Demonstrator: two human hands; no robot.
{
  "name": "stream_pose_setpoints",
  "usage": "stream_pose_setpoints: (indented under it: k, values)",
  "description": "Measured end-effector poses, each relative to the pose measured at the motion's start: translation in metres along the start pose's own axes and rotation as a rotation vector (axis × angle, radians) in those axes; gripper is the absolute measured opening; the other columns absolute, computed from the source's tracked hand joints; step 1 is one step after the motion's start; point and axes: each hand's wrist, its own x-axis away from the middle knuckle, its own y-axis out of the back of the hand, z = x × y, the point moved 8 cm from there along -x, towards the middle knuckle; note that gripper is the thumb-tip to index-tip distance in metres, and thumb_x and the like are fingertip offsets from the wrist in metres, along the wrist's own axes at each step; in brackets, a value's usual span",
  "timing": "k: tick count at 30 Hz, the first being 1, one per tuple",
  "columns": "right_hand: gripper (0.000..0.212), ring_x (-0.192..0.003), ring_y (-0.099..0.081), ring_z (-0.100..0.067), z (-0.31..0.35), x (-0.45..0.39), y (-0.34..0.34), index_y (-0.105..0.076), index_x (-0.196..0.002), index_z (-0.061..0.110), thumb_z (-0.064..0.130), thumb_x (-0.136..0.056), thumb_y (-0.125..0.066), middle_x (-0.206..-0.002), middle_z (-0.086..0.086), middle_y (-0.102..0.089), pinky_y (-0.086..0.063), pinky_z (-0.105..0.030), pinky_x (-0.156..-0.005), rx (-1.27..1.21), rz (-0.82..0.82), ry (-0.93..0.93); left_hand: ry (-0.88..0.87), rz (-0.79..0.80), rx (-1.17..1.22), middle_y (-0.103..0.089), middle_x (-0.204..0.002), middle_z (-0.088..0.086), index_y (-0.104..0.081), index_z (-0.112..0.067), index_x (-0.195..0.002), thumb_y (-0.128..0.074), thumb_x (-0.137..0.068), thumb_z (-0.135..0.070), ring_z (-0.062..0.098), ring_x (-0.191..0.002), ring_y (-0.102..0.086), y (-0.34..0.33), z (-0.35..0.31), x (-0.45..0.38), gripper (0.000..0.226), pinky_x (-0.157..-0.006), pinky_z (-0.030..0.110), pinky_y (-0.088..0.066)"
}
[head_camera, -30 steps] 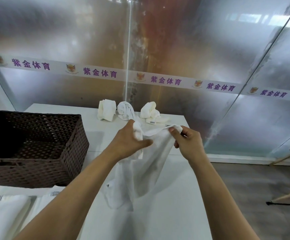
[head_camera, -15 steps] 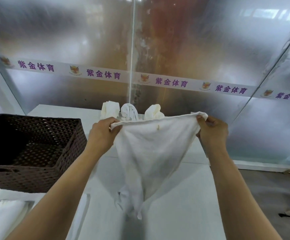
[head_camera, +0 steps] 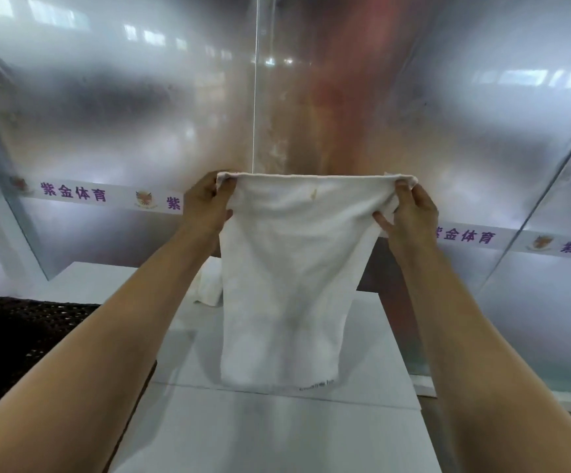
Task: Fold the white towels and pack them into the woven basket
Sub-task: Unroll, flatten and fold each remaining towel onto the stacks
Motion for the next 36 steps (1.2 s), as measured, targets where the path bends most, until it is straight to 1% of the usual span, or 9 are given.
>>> stream_pose_setpoints:
  k: [2,9,17,21,24,28,31,33,36]
  values:
    - [0.021,-0.093,-0.066,0.005,0.023,0.002,-0.002,-0.076,-0.095,0.032,0.026,-0.104,-0.057,-0.097,0.021,-0.073,-0.06,-0.034,-0.089,-0.013,0.01,0.08,-0.075,0.009,0.013,-0.069,-0.1,-0.01,-0.073,-0.027,-0.1,-0.062,-0.098,-0.024,0.006,-0.093,-0.063,-0.007,-0.02,-0.004,0.011,-0.078,0.029,-0.055]
    - [0.026,-0.102,-0.062,-0.004,0.022,0.036,0.025,-0.074,-0.086,0.034,0.024,-0.103,-0.058,-0.089,0.024,-0.073,-0.058,-0.037,-0.096,0.012,-0.03,0.125,-0.112,0.066,-0.037,-0.069,-0.1,-0.018,-0.072,-0.023,-0.107,-0.059,-0.1,-0.019,-0.003,-0.097,-0.062,0.004,-0.015,0.025,0.015,-0.088,0.033,-0.056]
    - [0.019,-0.121,-0.064,-0.024,-0.071,0.127,0.07,-0.078,-0.107,0.027,0.031,-0.103,-0.06,-0.12,0.001,-0.074,-0.056,-0.04,-0.097,0.03,0.008,0.013,0.025,0.088,-0.041,-0.073,-0.11,-0.008,-0.075,-0.033,-0.101,-0.059,-0.101,-0.017,0.013,-0.111,-0.065,0.064,0.053,0.109,0.022,-0.096,0.039,-0.055]
    - [0.019,-0.118,-0.066,-0.022,-0.126,0.186,0.104,-0.074,-0.109,0.016,0.027,-0.102,-0.061,-0.118,-0.004,-0.073,-0.055,-0.043,-0.1,0.073,-0.106,-0.119,0.105,0.124,-0.117,-0.072,-0.113,-0.006,-0.074,-0.021,-0.109,-0.057,-0.102,-0.016,0.01,-0.109,-0.064,0.101,0.091,0.166,0.019,-0.097,0.039,-0.053]
    - [0.018,-0.102,-0.065,-0.023,-0.16,0.23,0.129,-0.076,-0.089,0.017,0.027,-0.098,-0.065,-0.1,-0.006,-0.071,-0.053,-0.034,-0.088,0.132,-0.221,-0.244,0.154,0.148,-0.227,-0.074,-0.109,-0.009,-0.074,-0.022,-0.106,-0.057,-0.102,-0.017,0.012,-0.109,-0.065,0.133,0.124,0.208,0.019,-0.095,0.033,-0.05]
    - [0.05,-0.076,-0.043,-0.016,-0.189,0.283,0.152,-0.055,-0.098,-0.019,0.028,-0.096,-0.069,-0.085,-0.002,-0.046,-0.036,-0.028,-0.07,0.226,-0.313,-0.281,0.208,0.165,-0.355,-0.073,-0.1,-0.016,-0.074,-0.027,-0.102,-0.056,-0.102,-0.021,0.003,-0.096,-0.065,0.169,0.159,0.26,0.019,-0.086,0.027,-0.048]
    - [0.054,-0.067,-0.027,-0.016,-0.209,0.325,0.163,-0.041,-0.072,-0.008,0.032,-0.098,-0.067,-0.074,-0.004,-0.027,-0.021,-0.031,-0.06,0.316,-0.288,-0.341,0.336,0.201,-0.425,-0.064,-0.07,-0.014,-0.068,-0.036,-0.08,-0.057,-0.101,-0.032,0.005,-0.069,-0.055,0.194,0.186,0.299,0.024,-0.065,0.026,-0.042]
    - [0.055,-0.065,-0.025,-0.016,-0.222,0.351,0.174,-0.034,-0.072,-0.004,0.032,-0.099,-0.064,-0.071,-0.004,-0.024,-0.02,-0.033,-0.061,0.355,-0.29,-0.4,0.421,0.257,-0.474,-0.052,-0.066,-0.007,-0.061,-0.022,-0.076,-0.058,-0.097,-0.047,0.01,-0.068,-0.047,0.21,0.205,0.323,0.033,-0.062,0.028,-0.035]
    - [0.054,-0.071,-0.035,-0.021,-0.241,0.384,0.194,-0.044,-0.079,-0.013,0.033,-0.099,-0.063,-0.074,-0.01,-0.037,-0.028,-0.031,-0.062,0.429,-0.3,-0.511,0.597,0.397,-0.513,-0.06,-0.082,0.014,-0.058,-0.003,-0.091,-0.054,-0.089,-0.061,0.019,-0.078,-0.056,0.225,0.231,0.357,0.057,-0.07,0.033,-0.04]
